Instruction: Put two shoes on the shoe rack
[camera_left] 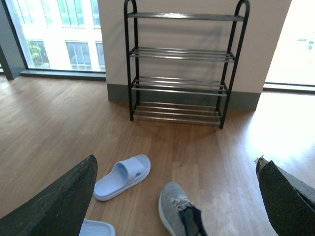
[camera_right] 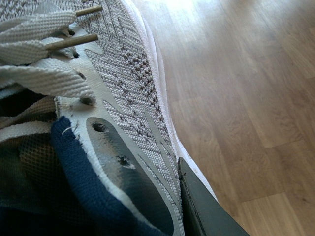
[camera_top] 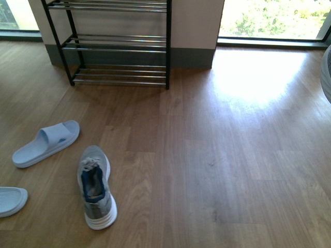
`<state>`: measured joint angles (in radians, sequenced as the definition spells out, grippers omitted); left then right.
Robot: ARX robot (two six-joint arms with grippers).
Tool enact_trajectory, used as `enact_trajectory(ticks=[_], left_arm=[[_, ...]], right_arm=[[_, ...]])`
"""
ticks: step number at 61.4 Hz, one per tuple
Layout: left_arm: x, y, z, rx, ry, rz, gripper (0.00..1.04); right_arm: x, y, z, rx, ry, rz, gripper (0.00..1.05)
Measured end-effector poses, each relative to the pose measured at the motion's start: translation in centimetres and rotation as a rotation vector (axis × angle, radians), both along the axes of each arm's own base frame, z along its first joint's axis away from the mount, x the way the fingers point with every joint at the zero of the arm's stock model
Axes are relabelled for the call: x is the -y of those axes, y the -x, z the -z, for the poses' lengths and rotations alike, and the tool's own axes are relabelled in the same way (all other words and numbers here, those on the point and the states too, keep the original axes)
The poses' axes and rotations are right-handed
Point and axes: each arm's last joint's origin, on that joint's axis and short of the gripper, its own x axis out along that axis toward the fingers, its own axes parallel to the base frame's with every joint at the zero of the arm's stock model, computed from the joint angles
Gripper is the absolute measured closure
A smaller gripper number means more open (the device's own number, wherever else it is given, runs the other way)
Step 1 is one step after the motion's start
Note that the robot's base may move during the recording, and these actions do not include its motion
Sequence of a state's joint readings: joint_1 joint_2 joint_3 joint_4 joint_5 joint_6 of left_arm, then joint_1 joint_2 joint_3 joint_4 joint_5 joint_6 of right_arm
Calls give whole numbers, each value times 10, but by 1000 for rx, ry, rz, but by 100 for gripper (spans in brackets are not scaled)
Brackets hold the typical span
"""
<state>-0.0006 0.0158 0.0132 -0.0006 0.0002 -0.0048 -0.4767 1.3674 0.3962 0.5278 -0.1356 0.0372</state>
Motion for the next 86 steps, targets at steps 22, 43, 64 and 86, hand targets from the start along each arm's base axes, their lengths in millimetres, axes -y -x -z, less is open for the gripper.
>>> enact_trajectory(ticks=[22, 43, 64, 86], left_arm=[[0, 0, 0, 0, 0, 1, 9], [0, 0, 0, 0, 0, 0, 9], [0, 0, 0, 0, 0, 0, 9], [-11, -36, 8, -273, 88, -495, 9]], right_arm=[[1, 0, 0, -3, 0, 5, 104], [0, 0, 0, -1, -2, -2, 104], [0, 0, 0, -1, -2, -2, 104], [0, 0, 0, -1, -2, -2, 104]])
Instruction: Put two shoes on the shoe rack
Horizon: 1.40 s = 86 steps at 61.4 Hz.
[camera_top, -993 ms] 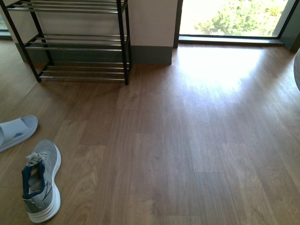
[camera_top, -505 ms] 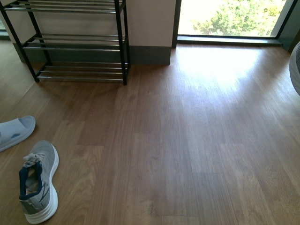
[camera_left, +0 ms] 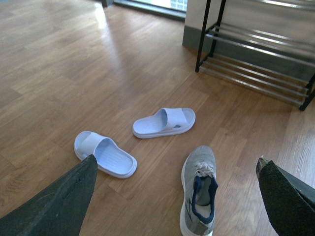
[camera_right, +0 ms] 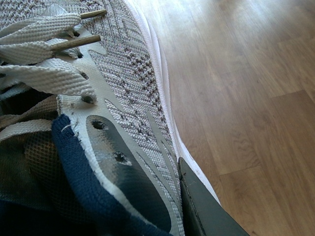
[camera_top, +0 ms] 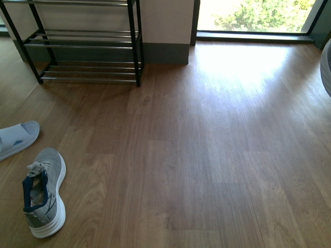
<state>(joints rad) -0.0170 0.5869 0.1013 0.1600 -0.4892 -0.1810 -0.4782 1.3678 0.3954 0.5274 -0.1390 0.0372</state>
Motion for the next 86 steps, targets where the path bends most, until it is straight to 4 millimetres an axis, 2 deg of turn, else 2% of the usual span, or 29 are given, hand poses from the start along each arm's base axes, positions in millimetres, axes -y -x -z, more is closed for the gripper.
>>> enact_trajectory(ticks=[4, 8, 13, 24, 35, 39, 64, 86], left_arm=[[-8, -17, 5, -53, 30, 16, 9], [-18, -44, 13, -129, 47, 53, 9], [-22, -76, 33, -270, 84, 154, 9], [-26, -112, 69, -468, 95, 267, 9], [-34, -145, 108, -611, 84, 271, 9], [-37, -161, 128, -667, 98, 276, 9], [-45, -210, 197, -823, 110, 231, 9], [-48, -233, 237, -876, 144, 212, 9]], right_arm=[[0, 0, 0, 0, 0, 0, 104], [0, 0, 0, 0, 0, 0, 104], [0, 0, 0, 0, 0, 0, 104], [0, 0, 0, 0, 0, 0, 104], [0, 0, 0, 0, 0, 0, 104], [0, 0, 0, 0, 0, 0, 104], [0, 0, 0, 0, 0, 0, 104], [0, 0, 0, 0, 0, 0, 104]])
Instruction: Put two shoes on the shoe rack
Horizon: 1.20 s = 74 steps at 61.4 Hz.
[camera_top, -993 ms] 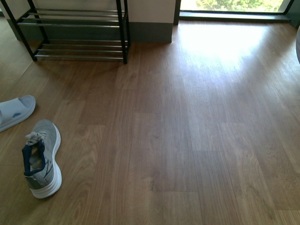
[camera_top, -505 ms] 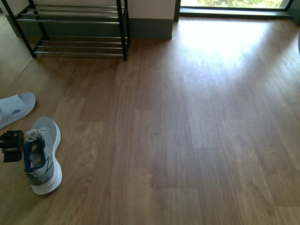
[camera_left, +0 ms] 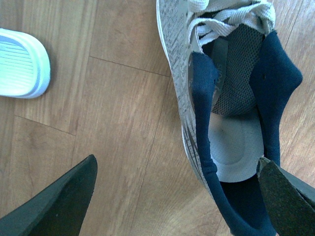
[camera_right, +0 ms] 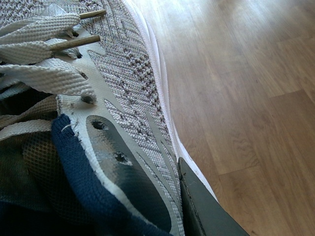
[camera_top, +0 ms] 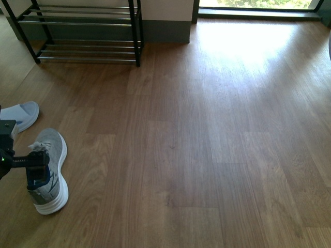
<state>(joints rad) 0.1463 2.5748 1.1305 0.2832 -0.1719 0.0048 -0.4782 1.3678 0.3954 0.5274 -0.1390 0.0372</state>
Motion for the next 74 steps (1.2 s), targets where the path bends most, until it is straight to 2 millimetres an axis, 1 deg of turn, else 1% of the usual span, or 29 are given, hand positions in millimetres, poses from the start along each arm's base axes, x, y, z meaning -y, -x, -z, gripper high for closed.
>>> enact_trajectory(ticks=[8, 17, 24, 44, 65, 66, 68, 74], left_arm=[[-3, -7, 14, -18, 18, -30, 9], [-8, -24, 21, 6, 37, -61, 9], [-8, -29, 27, 1, 41, -79, 9], [-10, -31, 55, -50, 46, -142, 9], [-14, -33, 62, -52, 51, -151, 10], [-14, -33, 63, -53, 51, -150, 10], [-15, -33, 63, -53, 52, -151, 15], [-15, -32, 69, -59, 71, -147, 37]], right_arm=[[0, 0, 0, 0, 0, 0, 104], [0, 0, 0, 0, 0, 0, 104], [0, 0, 0, 0, 0, 0, 104], [0, 0, 0, 0, 0, 0, 104], [0, 0, 0, 0, 0, 0, 104], [0, 0, 0, 0, 0, 0, 104], [0, 0, 0, 0, 0, 0, 104], [0, 0, 0, 0, 0, 0, 104]])
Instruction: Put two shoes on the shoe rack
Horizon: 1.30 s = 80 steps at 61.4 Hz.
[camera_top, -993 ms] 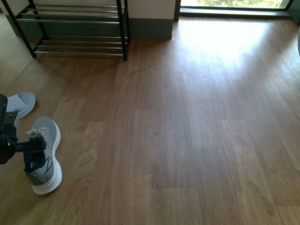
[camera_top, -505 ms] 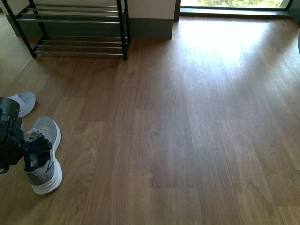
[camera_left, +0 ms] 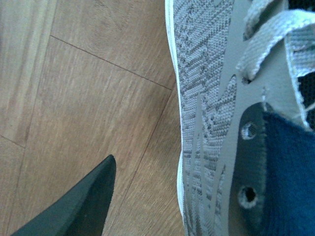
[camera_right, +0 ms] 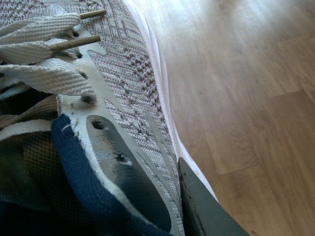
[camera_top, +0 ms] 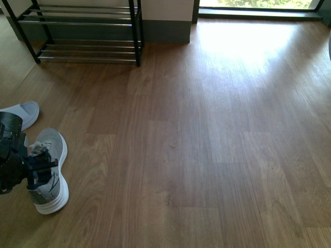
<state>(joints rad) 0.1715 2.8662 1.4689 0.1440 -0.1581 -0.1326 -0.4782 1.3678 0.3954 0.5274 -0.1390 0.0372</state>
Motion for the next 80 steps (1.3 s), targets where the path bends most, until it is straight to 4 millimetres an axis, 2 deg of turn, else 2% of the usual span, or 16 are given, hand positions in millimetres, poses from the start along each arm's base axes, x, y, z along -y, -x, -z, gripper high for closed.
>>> enact_trajectory(ticks=[6, 15, 26, 41, 53, 60, 73, 80], left_arm=[[1, -1, 3, -3, 19, 6, 56], [2, -2, 5, -2, 33, 14, 74], [0, -3, 7, -4, 26, 8, 103], [-2, 0, 4, 31, 43, 15, 103], [-6, 8, -12, 69, 51, 42, 103], [-8, 10, -32, 103, 40, 73, 103], [-9, 14, -102, 256, -15, 130, 103], [-7, 24, -142, 347, -41, 142, 103]], right_arm=[[0, 0, 0, 0, 0, 0, 104], [0, 0, 0, 0, 0, 0, 104], [0, 0, 0, 0, 0, 0, 104], [0, 0, 0, 0, 0, 0, 104], [0, 0, 0, 0, 0, 0, 104], [0, 0, 0, 0, 0, 0, 104], [0, 0, 0, 0, 0, 0, 104], [0, 0, 0, 0, 0, 0, 104]])
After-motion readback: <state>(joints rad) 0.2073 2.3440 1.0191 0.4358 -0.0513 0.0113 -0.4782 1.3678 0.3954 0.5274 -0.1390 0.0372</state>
